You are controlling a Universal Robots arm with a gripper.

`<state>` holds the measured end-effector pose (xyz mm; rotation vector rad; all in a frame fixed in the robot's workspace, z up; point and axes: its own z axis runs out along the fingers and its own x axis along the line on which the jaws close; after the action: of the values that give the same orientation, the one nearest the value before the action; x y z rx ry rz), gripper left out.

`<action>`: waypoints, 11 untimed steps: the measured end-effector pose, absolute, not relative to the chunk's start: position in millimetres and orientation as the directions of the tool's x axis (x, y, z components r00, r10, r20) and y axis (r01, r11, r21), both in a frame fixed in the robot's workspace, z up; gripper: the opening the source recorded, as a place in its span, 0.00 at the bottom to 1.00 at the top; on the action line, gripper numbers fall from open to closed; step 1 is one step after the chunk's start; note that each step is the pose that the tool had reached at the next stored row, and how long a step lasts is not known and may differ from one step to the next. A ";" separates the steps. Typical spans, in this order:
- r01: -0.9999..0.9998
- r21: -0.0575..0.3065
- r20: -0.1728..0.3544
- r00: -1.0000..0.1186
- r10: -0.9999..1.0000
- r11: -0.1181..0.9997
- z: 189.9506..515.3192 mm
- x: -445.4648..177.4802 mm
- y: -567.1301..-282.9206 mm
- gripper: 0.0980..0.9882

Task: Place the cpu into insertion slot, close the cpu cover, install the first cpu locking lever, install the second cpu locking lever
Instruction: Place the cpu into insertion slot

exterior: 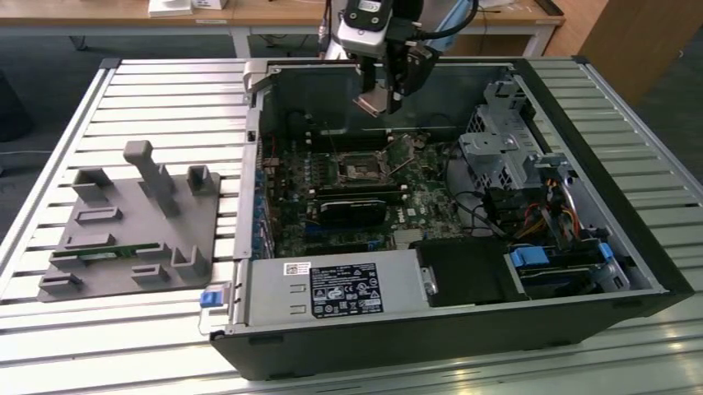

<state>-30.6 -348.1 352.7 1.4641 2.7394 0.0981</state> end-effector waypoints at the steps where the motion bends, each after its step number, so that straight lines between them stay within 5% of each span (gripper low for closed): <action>1: 0.831 0.072 0.000 -0.553 0.833 0.552 352.6 -30.6 -348.1 0.49; 11: 0.847 0.070 -0.002 -0.527 0.850 0.526 351.7 -30.6 -348.1 0.49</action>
<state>-30.6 -348.1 351.7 1.5089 2.7125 0.0937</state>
